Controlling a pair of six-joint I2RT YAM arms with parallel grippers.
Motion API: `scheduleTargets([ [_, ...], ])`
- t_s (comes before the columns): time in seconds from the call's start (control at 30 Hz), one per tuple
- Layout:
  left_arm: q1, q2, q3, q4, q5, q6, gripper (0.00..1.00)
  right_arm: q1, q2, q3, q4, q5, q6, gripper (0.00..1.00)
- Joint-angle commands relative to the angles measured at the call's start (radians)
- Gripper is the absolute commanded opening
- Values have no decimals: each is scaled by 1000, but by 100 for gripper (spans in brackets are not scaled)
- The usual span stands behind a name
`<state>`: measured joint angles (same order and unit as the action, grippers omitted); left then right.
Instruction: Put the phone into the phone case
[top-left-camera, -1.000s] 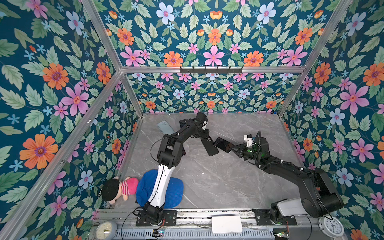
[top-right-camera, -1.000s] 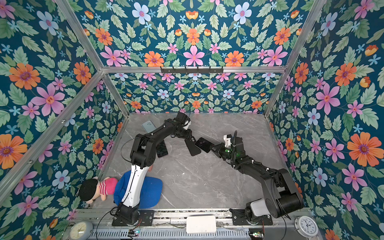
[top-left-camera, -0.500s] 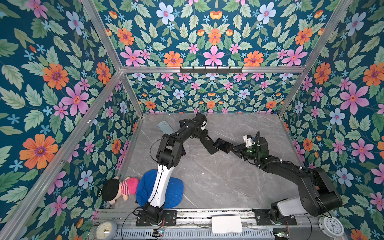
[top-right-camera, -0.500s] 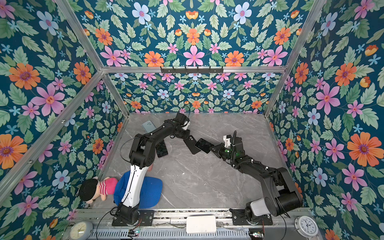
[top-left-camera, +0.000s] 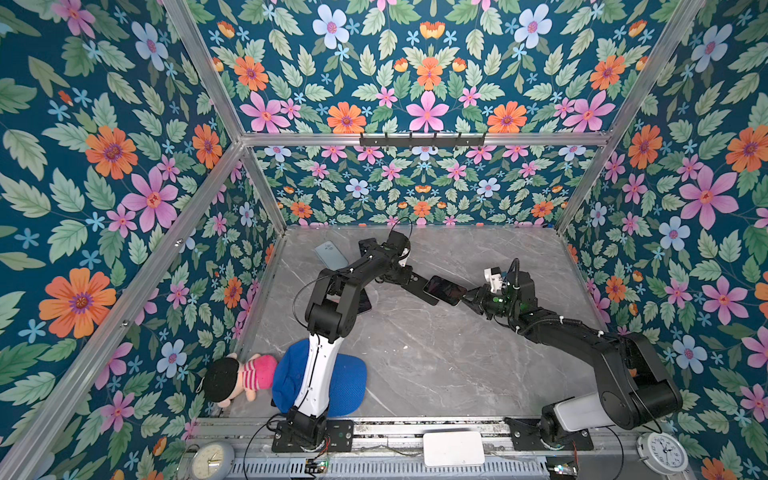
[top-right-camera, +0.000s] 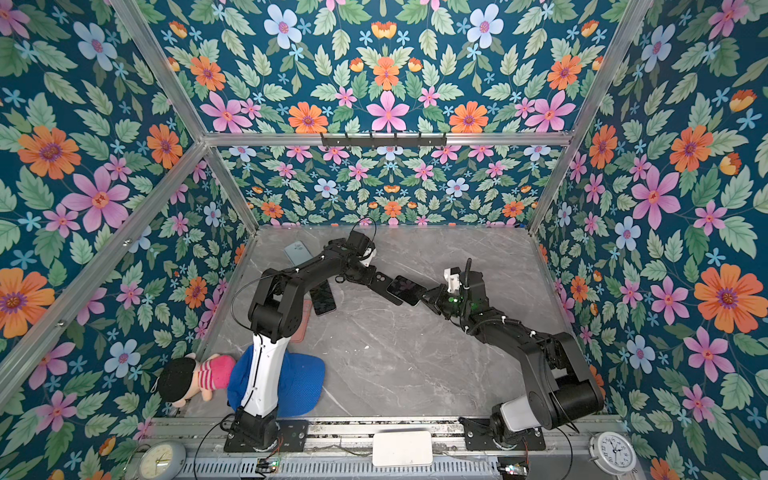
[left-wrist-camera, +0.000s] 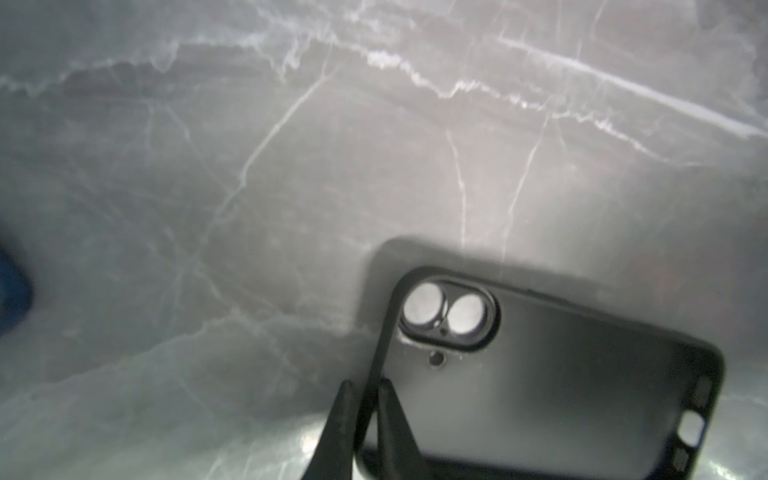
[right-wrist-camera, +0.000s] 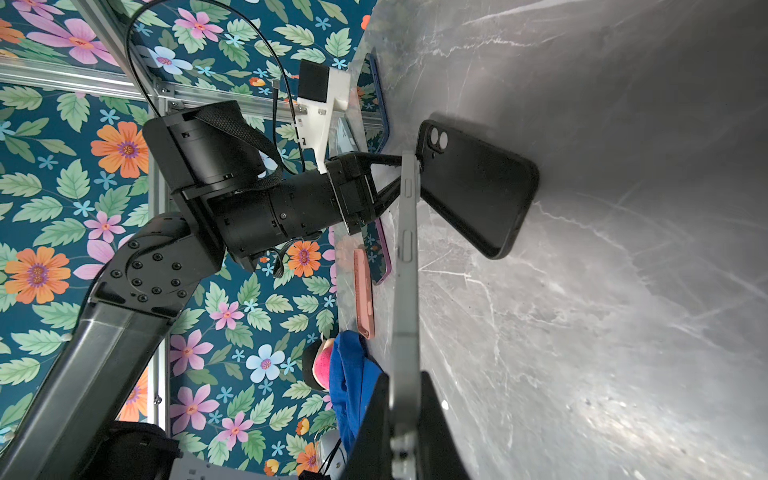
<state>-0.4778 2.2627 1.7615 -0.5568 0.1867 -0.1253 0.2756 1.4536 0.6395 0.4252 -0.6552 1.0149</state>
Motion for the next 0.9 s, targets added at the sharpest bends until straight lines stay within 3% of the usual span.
scheduleTargets([
  [0.0,-1,-24,-28,5,2,-4,13,0,1,11,30,-34,-19,0],
  [0.87,-14,-207,-300,90,17,-70,8,14,28,25,20,-128,-48,0],
])
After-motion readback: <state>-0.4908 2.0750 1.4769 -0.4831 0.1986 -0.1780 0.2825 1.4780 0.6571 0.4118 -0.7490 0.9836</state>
